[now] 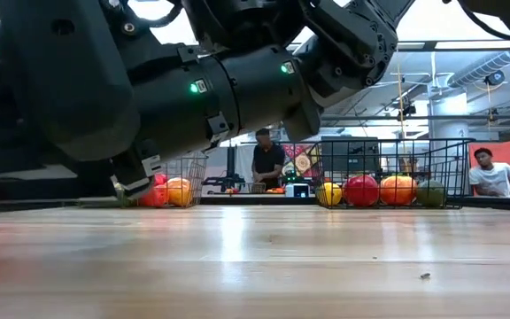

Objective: Sort produce into baskets
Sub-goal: Put the apple into the black wire basket

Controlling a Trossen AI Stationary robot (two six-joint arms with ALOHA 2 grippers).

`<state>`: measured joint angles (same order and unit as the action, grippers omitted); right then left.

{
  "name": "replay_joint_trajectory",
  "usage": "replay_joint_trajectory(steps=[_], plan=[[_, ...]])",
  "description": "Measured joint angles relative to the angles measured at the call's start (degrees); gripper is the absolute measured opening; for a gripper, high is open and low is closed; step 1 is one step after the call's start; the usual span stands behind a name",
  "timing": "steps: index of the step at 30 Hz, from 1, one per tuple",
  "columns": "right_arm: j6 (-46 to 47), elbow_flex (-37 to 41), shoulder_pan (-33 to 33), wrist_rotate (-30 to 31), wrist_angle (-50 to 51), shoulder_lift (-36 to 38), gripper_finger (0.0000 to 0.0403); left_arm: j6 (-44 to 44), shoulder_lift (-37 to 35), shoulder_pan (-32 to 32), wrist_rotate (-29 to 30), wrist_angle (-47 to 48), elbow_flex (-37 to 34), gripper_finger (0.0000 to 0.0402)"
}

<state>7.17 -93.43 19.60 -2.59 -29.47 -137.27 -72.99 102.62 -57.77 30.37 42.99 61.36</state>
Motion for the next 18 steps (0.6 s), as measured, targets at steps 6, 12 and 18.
replay_joint_trajectory(steps=[6,12,18], plan=[[-1.2,-1.0,0.0,0.0,0.9,0.0,0.0328,0.0,1.2,0.0,0.0,-0.6,0.0,0.0235],[-2.6,-1.0,0.0,-0.3,2.1,0.0,0.0348,0.0,1.4,0.1,0.4,-0.7,0.0,0.0235],[-2.9,-1.0,0.1,-0.5,2.4,0.0,0.0334,0.0,1.4,0.2,0.7,-0.9,0.0,0.0235]])
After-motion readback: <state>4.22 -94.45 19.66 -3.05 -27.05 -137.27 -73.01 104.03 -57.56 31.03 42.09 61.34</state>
